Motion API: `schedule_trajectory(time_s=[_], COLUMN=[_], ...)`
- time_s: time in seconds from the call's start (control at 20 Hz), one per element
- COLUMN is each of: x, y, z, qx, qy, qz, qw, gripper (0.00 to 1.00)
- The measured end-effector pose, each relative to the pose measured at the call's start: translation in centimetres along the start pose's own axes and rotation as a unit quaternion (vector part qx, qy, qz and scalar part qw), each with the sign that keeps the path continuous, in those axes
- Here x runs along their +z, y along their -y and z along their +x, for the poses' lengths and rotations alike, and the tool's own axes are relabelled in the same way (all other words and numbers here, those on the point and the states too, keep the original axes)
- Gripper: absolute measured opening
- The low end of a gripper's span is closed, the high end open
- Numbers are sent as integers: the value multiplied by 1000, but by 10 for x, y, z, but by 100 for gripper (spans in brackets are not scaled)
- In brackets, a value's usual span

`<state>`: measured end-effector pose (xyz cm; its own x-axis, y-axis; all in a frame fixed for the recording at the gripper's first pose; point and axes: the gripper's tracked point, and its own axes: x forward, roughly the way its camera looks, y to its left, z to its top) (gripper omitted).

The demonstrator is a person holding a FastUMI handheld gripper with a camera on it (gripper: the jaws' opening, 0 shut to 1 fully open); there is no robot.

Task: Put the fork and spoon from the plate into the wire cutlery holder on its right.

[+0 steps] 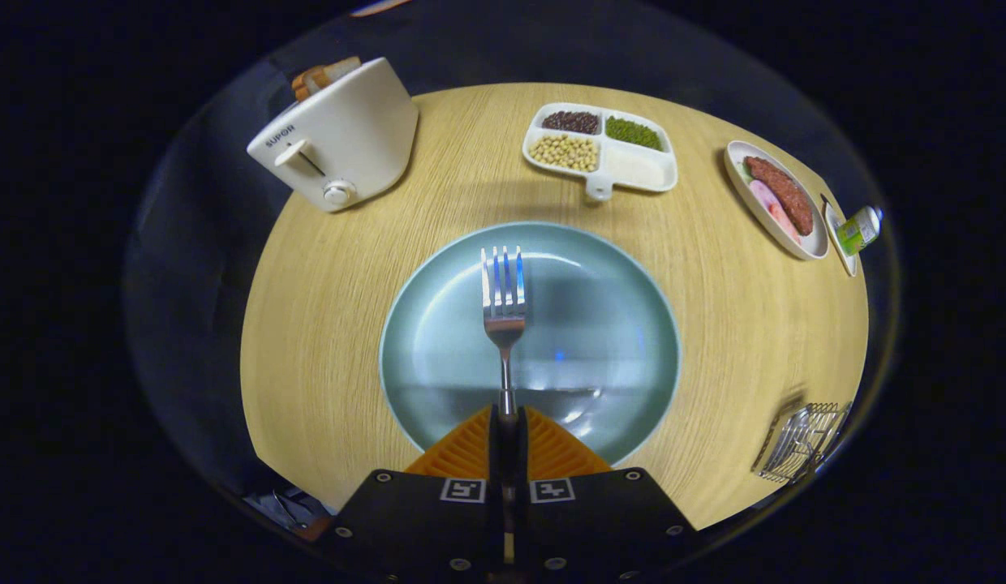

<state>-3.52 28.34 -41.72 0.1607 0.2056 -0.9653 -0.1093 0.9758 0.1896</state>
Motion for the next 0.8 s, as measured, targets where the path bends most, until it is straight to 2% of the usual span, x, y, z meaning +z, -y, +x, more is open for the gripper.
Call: schedule_trajectory(time_s=[0.55,0.8], x=[-26,-53], y=[145,198], z=[-122,-155], qx=[-6,-22], qy=[78,81], qz=[77,92], qw=[994,992], gripper=[5,5])
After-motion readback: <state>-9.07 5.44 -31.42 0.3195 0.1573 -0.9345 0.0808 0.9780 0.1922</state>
